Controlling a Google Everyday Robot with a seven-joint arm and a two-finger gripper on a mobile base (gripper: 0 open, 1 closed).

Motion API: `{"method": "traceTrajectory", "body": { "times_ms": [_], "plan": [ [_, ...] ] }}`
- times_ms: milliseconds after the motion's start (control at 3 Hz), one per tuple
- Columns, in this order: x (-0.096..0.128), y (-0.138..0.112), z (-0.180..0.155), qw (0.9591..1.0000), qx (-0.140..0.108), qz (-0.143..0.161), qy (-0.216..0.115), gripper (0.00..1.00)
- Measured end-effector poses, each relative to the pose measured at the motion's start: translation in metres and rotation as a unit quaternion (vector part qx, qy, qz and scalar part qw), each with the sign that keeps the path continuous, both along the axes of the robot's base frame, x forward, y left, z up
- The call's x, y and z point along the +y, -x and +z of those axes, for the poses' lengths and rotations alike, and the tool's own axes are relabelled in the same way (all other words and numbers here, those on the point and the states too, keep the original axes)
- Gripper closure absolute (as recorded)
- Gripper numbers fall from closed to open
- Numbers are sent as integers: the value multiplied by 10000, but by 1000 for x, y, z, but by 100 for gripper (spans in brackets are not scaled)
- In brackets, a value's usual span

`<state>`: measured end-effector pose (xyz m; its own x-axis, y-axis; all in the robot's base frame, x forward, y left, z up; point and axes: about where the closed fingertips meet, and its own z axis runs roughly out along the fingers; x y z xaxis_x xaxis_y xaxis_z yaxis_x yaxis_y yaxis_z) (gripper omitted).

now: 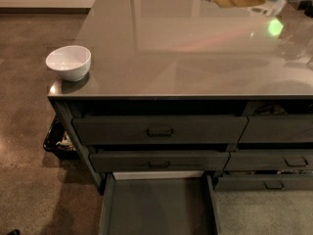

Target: Pick blue plastic bottle from bottom drawer and place on counter

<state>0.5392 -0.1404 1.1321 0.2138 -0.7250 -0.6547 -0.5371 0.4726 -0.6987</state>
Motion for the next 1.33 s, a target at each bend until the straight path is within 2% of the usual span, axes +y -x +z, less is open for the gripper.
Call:
{"method": "traceTrajectory", "body": {
  "times_ms": [333,667,1000,1333],
  "plan": [
    [20,-42,-29,9984,461,329,-31,100],
    [55,-69,-49,9905,732,1067,-455,100],
    [55,-68,-49,9906,731,1067,-453,100],
    [65,-78,-78,9872,930,1144,-609,100]
  ]
}}
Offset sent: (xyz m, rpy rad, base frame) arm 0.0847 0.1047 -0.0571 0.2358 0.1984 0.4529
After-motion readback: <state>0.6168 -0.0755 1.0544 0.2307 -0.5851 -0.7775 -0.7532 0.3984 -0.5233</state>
